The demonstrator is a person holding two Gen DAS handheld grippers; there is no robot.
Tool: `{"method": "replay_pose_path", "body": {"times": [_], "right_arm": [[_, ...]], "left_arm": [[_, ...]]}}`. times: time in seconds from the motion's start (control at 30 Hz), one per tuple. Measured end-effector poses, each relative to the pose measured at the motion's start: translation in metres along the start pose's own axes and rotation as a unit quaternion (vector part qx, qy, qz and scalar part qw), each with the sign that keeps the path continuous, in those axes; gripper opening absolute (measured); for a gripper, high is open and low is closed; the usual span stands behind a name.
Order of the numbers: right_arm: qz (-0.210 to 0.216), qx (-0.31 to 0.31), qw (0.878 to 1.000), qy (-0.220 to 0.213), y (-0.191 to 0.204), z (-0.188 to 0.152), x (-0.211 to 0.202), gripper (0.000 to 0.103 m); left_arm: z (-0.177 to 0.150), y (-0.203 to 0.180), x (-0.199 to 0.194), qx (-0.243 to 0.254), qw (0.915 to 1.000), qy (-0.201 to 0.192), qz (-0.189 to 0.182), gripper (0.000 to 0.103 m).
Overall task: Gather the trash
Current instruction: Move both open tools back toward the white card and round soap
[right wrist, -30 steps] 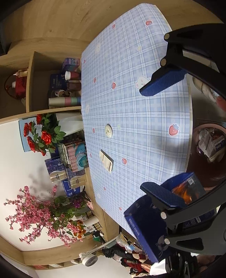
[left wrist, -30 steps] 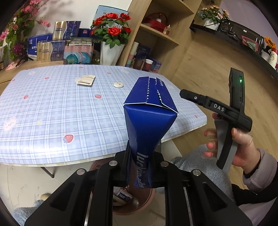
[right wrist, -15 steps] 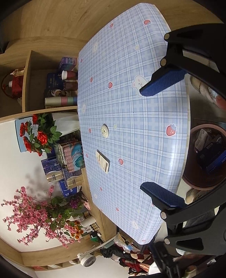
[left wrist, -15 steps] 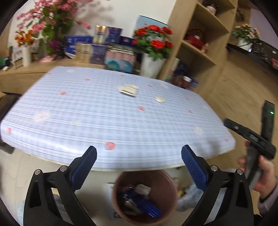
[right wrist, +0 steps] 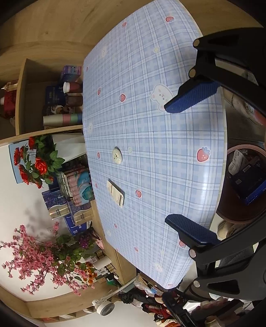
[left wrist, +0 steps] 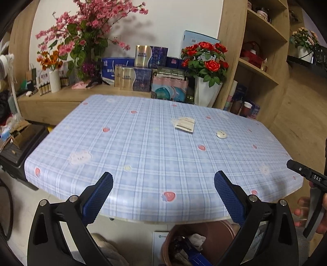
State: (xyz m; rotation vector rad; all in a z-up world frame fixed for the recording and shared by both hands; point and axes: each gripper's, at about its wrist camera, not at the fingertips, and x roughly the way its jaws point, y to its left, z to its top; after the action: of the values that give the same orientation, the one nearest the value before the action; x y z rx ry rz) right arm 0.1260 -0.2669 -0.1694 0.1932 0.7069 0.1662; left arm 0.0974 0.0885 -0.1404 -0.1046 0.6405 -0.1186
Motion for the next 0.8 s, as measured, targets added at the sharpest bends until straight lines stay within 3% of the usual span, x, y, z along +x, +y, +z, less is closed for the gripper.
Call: {"method": "replay_pose_path", "body": {"times": [0.33, 0.47, 0.8], "right_arm": [[-0.001, 0.002, 1.000, 0.017, -0.014, 0.009, 0.021, 0.097], [-0.030, -0.017, 0.999, 0.033, -0.016, 0.014, 0.035, 0.097], [-0.045, -0.036, 0.997, 0.057, -0.035, 0.032, 0.085, 0.097]], "left_arm": [[0.021, -0.013, 0.024, 0.019, 0.9994, -0.010, -0.026, 0.097], [0.026, -0.018, 0.037, 0.024, 0.9990, -0.009, -0.036, 0.097], [0.040, -0.023, 0.092, 0.032, 0.9987, 0.012, -0.038, 0.097]]}}
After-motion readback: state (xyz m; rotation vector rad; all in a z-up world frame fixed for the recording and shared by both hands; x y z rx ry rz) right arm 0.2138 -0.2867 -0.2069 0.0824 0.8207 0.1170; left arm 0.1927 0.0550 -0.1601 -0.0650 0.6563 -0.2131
